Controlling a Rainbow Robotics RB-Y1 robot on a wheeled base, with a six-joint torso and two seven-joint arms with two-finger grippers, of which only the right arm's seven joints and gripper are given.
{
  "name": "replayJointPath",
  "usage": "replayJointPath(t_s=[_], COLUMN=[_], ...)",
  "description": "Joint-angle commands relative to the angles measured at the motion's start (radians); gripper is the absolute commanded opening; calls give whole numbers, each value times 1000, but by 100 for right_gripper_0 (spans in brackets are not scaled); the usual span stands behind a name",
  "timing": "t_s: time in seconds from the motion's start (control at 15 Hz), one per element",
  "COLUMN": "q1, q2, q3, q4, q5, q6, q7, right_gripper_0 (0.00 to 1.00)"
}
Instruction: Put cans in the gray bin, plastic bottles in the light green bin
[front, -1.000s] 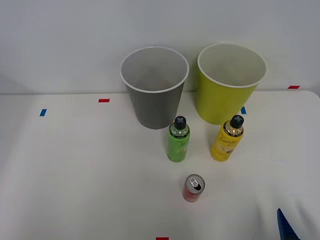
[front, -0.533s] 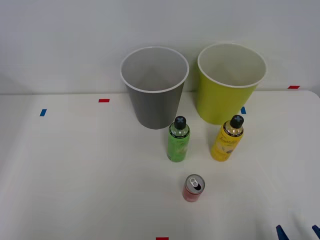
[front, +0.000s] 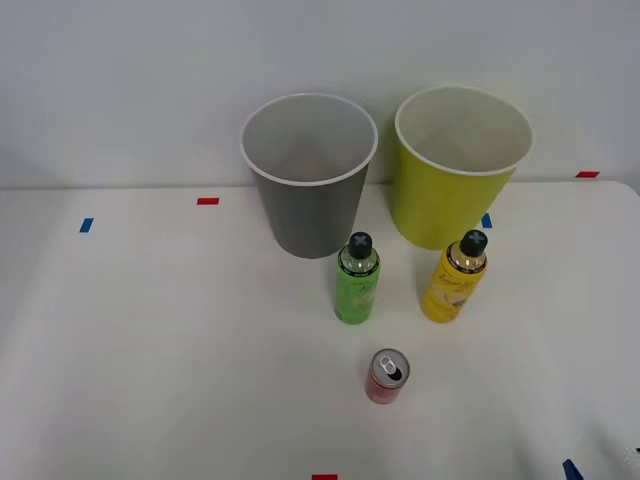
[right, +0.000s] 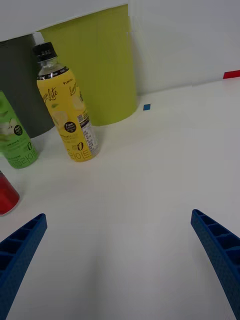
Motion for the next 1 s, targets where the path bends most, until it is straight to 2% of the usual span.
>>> replayJointPath(t_s=[0.07, 0.27, 0.4, 0.67, 1.0], q1=[-61, -129, -140, -141, -153], q2=[-24, -30, -26, -15, -15], q3=[45, 104, 117, 126, 140], q4=[50, 139, 164, 193, 227], q5=[-10, -10, 6, -16, -30], q6=[-12, -41, -72, -113, -122], q7=[5, 14, 26, 173, 186], right_gripper_0=[100, 100, 100, 100, 100])
